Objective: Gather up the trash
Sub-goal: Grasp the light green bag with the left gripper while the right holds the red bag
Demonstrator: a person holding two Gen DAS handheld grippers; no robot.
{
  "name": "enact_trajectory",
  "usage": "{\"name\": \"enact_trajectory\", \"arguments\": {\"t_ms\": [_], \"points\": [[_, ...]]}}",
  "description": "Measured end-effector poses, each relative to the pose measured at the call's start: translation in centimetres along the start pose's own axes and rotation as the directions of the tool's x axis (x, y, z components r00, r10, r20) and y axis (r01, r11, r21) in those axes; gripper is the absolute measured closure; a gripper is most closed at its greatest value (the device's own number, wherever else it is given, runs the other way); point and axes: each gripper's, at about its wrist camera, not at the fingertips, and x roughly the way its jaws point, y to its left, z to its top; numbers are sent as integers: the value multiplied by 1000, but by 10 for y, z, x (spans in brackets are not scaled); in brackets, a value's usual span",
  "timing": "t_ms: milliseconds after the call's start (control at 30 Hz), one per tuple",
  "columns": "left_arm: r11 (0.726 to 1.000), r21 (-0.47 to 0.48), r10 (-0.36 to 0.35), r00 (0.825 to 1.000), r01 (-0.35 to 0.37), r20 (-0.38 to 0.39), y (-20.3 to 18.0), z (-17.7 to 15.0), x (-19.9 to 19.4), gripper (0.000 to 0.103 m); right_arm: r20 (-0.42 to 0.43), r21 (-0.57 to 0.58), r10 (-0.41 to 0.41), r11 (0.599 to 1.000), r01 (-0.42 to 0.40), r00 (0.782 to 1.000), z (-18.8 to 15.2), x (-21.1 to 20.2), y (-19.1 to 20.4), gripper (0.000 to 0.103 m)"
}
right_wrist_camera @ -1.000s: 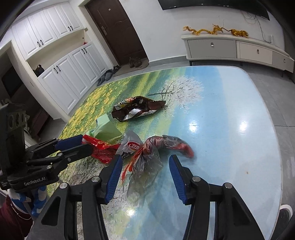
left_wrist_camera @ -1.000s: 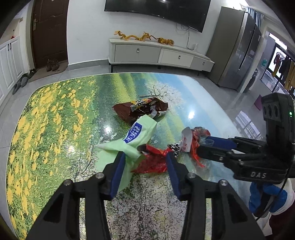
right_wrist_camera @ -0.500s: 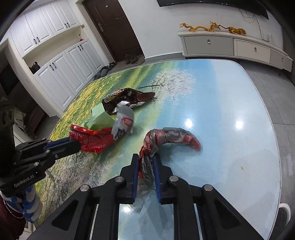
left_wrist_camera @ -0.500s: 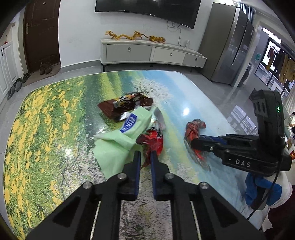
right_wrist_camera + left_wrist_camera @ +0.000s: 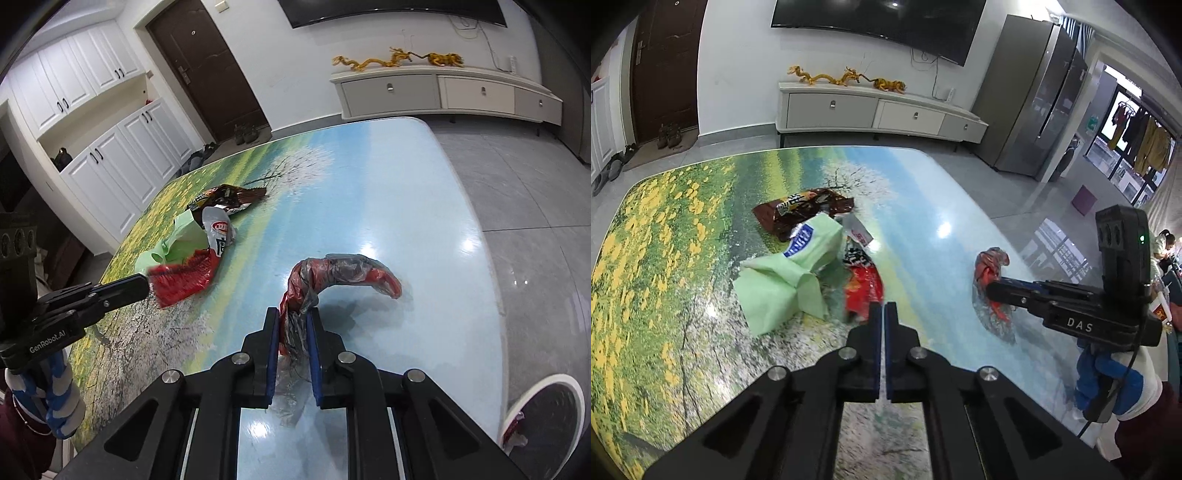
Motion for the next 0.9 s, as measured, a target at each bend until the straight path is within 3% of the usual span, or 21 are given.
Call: {"name": "enact_trajectory", "arguments": {"t_ms": [200, 433, 700, 900], "points": [[999, -46, -14, 1000, 14, -11, 1, -9, -9, 100, 17, 7, 0, 1000, 0, 1000, -11, -19, -3, 89], [998, -66, -9, 1000, 10, 13, 5, 4, -15, 100, 31, 24, 1, 1000, -2, 1000, -16, -31, -6, 89], [995, -30, 91, 996, -90, 7, 27, 24, -2, 99, 33, 43, 3, 999, -5, 999, -18, -31, -12, 89], [993, 11, 116, 993, -116, -7, 36, 39, 9, 99, 33, 53, 10, 999, -11, 999, -18, -27, -16, 89]]}}
